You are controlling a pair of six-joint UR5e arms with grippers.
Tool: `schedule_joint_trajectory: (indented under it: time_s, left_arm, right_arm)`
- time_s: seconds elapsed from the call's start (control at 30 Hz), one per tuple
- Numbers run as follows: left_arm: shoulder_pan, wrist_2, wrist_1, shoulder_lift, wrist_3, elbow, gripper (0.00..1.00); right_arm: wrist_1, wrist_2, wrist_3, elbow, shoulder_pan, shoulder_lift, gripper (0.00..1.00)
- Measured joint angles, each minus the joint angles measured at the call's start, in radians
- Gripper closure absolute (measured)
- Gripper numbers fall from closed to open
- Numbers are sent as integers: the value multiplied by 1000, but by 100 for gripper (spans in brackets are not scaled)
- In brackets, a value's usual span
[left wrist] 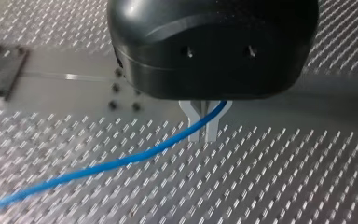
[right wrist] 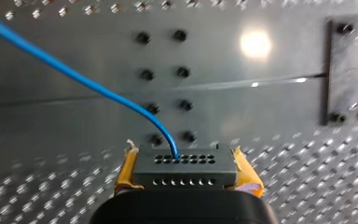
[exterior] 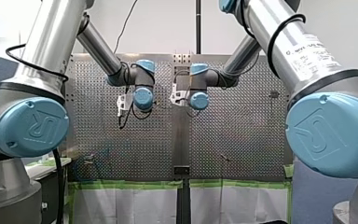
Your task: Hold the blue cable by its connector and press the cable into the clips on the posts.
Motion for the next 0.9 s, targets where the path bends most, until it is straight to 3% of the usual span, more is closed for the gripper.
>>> schedule_joint_trajectory:
  time_s: [0.3, 0.9]
  left_arm:
    - [-53, -3, 67, -67, -9, -2, 100]
    - [-55, -2, 225, -225, -16, -2, 100]
  right_arm:
    - [-70, 16, 8, 70, 3, 57, 100]
    - [-223, 65, 49, 223, -18, 210, 100]
